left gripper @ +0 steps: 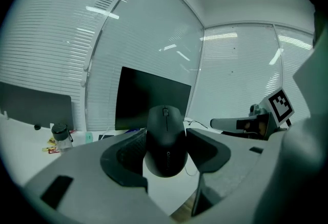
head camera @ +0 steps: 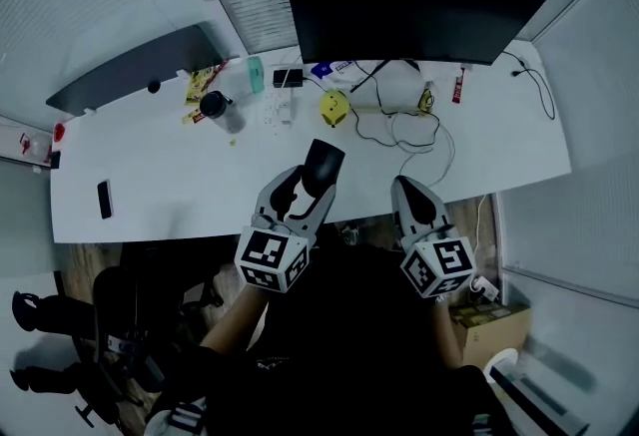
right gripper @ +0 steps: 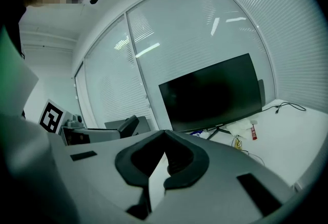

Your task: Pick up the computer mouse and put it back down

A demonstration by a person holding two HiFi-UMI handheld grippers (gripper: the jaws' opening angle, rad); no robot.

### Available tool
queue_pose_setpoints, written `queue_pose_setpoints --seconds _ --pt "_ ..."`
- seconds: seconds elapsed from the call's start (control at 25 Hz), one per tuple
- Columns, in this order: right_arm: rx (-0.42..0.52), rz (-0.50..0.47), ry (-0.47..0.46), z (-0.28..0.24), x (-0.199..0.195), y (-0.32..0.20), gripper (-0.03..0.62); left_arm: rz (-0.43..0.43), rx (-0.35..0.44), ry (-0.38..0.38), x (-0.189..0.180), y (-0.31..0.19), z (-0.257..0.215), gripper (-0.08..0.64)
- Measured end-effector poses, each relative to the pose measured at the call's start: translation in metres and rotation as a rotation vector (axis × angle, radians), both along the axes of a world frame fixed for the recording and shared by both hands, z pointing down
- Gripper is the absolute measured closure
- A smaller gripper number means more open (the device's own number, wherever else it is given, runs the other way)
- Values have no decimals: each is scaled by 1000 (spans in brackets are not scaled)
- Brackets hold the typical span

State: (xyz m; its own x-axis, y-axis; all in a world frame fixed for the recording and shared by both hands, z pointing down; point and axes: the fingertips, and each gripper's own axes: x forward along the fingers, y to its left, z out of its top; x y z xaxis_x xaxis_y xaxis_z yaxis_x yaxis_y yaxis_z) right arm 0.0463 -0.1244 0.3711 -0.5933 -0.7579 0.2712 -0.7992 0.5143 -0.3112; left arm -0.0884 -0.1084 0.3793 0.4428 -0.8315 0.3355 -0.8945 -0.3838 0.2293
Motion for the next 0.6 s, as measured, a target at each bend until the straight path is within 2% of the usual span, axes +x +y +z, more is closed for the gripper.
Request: queue_pose_setpoints --seconds 0.6 --pt "-69 167 -4 23 66 -14 594 161 -104 -80 64 -50 53 307"
